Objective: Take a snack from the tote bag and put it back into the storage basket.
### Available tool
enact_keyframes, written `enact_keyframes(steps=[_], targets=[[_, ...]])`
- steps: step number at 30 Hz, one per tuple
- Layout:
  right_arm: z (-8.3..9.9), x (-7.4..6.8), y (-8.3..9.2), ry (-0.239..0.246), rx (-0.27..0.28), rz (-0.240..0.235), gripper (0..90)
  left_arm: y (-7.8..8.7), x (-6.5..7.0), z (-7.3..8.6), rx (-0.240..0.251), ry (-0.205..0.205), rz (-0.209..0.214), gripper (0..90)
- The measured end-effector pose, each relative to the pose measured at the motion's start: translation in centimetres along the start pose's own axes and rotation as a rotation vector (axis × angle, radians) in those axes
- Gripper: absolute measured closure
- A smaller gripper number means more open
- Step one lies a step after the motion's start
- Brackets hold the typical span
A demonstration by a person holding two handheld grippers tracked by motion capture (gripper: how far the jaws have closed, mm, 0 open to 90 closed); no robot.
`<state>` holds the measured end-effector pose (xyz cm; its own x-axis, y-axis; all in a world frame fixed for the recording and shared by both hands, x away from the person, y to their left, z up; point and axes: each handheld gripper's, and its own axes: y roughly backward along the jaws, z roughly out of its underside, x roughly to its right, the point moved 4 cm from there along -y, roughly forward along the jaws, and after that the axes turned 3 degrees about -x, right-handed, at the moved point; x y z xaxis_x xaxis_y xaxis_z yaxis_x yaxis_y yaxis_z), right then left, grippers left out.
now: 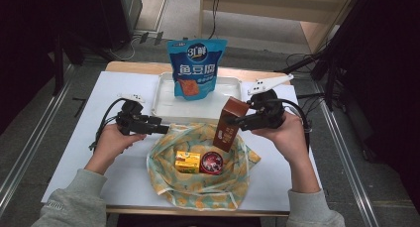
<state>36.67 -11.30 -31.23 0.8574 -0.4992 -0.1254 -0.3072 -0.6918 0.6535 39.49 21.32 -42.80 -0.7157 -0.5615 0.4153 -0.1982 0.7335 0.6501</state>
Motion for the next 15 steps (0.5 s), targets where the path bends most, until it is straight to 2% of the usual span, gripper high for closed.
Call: enact_keyframes(steps=[4, 15], targets=[[-0.7, 0.3, 0.2, -0.002, -0.006, -0.011, 43.2, 0.0, 0.1, 0.0, -0.006, -0.006, -0.002, 35.7], [-3.3, 0.8, 1.6, 0.021, -0.008, 0.027, 43.4, 0.0, 0.1, 0.0, 0.001, -0.005, 0.003, 35.6]])
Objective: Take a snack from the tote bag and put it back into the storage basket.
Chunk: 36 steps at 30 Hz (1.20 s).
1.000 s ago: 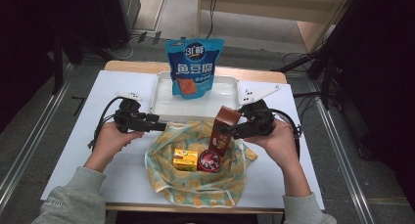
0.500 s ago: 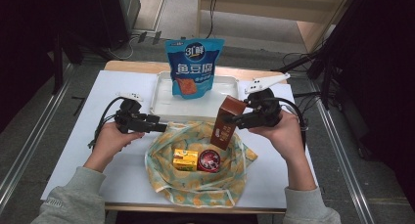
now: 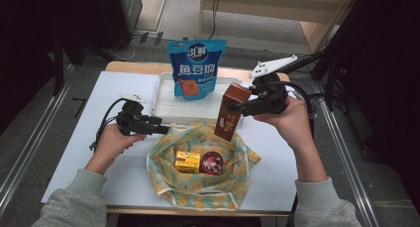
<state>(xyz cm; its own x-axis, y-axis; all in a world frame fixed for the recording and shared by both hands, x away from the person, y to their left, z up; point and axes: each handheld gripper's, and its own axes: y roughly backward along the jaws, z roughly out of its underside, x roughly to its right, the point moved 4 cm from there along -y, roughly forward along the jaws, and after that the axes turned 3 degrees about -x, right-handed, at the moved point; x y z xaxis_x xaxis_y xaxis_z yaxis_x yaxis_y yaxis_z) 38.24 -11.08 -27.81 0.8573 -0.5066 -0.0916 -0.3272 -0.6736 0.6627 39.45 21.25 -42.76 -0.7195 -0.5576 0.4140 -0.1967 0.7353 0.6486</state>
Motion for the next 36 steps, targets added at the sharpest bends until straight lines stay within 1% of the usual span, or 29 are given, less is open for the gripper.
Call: enact_keyframes(steps=[4, 5, 8, 12, 14, 27, 30, 36], targets=[[-0.9, 0.3, 0.3, -0.004, 0.005, 0.011, 43.5, 0.1, 0.0, 0.0, 0.003, 0.001, 0.0, 35.6], [-1.0, 0.3, 0.3, 0.002, 0.008, 0.012, 43.5, 0.1, 0.1, 0.0, 0.007, 0.002, 0.001, 35.6], [-1.4, 0.6, 0.4, -0.007, 0.015, 0.007, 43.5, 0.1, 0.0, 0.0, 0.008, 0.001, 0.003, 35.6], [-1.9, 1.0, 0.2, -0.008, 0.008, 0.024, 43.5, 0.1, 0.0, 0.0, 0.006, -0.002, 0.006, 35.6], [-2.2, 1.4, 0.0, -0.009, 0.015, 0.03, 43.6, 0.1, 0.0, 0.0, 0.005, -0.004, 0.006, 35.6], [-3.5, 2.9, -2.8, -0.02, -0.002, 0.054, 43.7, 0.2, -0.1, 0.0, 0.009, -0.004, 0.011, 35.6], [-3.7, 3.2, -3.5, -0.035, -0.01, 0.054, 43.8, 0.2, -0.2, 0.0, 0.006, -0.005, 0.012, 35.6], [-4.2, 3.8, -4.7, -0.038, -0.008, 0.062, 43.8, 0.1, -0.2, 0.0, 0.004, -0.002, 0.013, 35.6]])
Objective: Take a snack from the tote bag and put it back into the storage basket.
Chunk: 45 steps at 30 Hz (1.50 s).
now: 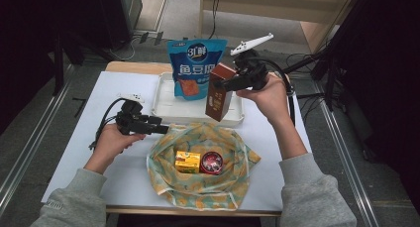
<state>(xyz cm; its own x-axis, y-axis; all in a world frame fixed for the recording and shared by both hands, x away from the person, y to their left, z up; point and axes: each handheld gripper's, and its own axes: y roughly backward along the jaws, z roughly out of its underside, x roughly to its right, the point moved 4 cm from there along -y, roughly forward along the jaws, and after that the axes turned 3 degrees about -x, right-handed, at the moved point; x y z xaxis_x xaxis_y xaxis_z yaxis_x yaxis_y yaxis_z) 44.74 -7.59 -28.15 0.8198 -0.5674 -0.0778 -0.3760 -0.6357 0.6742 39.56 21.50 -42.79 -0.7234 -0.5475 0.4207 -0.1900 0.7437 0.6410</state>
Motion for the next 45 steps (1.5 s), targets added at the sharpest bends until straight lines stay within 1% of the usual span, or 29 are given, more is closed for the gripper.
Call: enact_keyframes(steps=[4, 8, 13, 20, 25, 33, 38, 45], targets=[[-0.4, 0.5, -0.7, -0.013, 0.005, 0.007, 43.8, 0.0, 0.0, 0.0, -0.004, 0.0, -0.001, 35.6], [-0.6, 0.8, -1.7, -0.019, -0.001, 0.013, 43.8, 0.0, -0.1, 0.1, -0.006, -0.001, 0.007, 35.6], [-0.8, 1.1, -2.9, -0.03, -0.006, 0.015, 43.8, -0.1, -0.1, 0.1, -0.008, -0.003, 0.004, 35.6], [-1.3, 1.2, -4.5, -0.028, -0.003, 0.014, 43.9, 0.0, -0.2, 0.2, -0.007, -0.002, -0.005, 35.5], [-1.4, 1.1, -5.5, -0.023, -0.01, 0.012, 44.0, 0.2, -0.3, 0.2, 0.0, 0.003, -0.011, 35.6], [-2.0, 1.0, -7.2, -0.036, -0.006, 0.0, 43.9, 0.1, -0.4, 0.3, -0.015, -0.003, -0.017, 35.6], [-2.5, 0.8, -8.6, -0.038, -0.014, 0.004, 43.9, 0.2, -0.4, 0.3, -0.005, -0.001, -0.013, 35.6], [-3.1, 0.2, -10.4, -0.036, -0.016, -0.006, 43.9, 0.3, -0.5, 0.3, -0.004, 0.001, -0.009, 35.6]])
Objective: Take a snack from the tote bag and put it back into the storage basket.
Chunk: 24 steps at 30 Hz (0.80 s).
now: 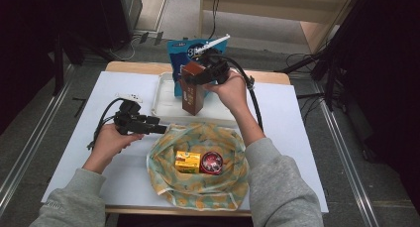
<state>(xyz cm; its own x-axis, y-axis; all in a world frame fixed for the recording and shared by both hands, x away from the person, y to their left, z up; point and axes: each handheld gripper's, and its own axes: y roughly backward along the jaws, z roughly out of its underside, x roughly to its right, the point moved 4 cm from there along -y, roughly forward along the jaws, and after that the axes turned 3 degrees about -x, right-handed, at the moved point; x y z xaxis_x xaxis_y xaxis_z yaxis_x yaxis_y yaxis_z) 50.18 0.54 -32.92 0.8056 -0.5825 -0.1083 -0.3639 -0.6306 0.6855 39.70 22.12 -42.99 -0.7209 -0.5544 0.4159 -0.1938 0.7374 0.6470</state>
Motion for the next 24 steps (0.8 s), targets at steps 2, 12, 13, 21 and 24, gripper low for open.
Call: enact_keyframes(steps=[2, 12, 13, 21, 24], targets=[[-0.2, -0.1, -0.5, -0.001, 0.003, -0.007, 43.9, 0.0, 0.0, 0.0, 0.0, 0.0, 0.0, 35.5], [-0.5, -1.3, -2.7, 0.021, -0.01, -0.004, 43.9, 0.0, -0.1, 0.0, 0.002, 0.003, 0.002, 35.6], [-0.4, -1.5, -3.0, 0.023, -0.011, -0.003, 43.9, 0.0, -0.1, 0.0, 0.001, 0.004, 0.003, 35.5], [0.0, -1.8, -4.5, 0.022, -0.03, -0.012, 43.9, 0.0, -0.2, 0.1, -0.006, 0.005, 0.001, 35.6], [0.1, -1.8, -4.5, 0.022, -0.025, -0.015, 44.0, 0.0, -0.2, 0.1, -0.005, 0.008, 0.0, 35.6]])
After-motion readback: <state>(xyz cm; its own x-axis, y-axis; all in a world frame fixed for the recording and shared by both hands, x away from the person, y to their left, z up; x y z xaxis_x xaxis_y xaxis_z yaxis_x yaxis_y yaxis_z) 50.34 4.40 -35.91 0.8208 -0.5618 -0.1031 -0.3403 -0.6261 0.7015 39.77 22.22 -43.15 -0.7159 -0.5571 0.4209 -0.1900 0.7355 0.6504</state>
